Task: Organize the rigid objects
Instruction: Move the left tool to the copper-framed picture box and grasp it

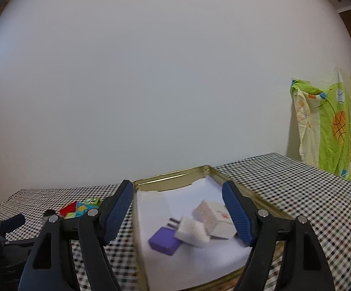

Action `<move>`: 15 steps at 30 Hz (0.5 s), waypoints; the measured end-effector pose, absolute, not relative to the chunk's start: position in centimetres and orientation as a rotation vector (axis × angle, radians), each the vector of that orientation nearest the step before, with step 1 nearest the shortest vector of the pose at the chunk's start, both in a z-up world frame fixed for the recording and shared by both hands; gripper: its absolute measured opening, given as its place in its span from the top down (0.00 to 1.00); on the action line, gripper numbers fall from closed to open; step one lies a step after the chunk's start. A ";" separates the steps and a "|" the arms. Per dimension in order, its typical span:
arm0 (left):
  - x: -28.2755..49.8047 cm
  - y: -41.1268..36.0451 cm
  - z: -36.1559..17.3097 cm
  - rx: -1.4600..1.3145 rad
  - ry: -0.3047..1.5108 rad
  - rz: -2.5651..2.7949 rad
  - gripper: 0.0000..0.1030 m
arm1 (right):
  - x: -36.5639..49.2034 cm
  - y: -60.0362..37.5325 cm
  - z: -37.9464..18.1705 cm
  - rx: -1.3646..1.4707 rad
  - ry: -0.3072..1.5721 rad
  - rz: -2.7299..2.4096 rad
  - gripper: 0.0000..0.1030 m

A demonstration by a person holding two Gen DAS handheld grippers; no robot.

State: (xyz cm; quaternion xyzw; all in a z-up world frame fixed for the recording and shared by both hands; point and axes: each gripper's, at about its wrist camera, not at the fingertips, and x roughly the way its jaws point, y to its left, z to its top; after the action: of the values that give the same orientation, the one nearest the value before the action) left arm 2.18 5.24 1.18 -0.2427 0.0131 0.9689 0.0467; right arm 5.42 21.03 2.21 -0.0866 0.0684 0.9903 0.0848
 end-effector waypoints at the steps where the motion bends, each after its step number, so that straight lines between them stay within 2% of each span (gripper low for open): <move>1: 2.1 4.9 1.2 -0.743 0.036 2.959 0.01 | 5.5 20.8 2.2 -0.259 0.206 2.957 0.25; 15: 0.8 0.2 0.9 -0.776 -0.011 3.007 0.01 | 5.3 16.9 1.7 -0.281 0.154 2.993 0.25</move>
State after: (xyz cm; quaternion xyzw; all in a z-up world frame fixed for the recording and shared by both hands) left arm 0.84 0.24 0.86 -0.2497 -0.0035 0.9681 0.0182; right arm 5.31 16.87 1.71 -0.0931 0.0512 0.9922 0.0659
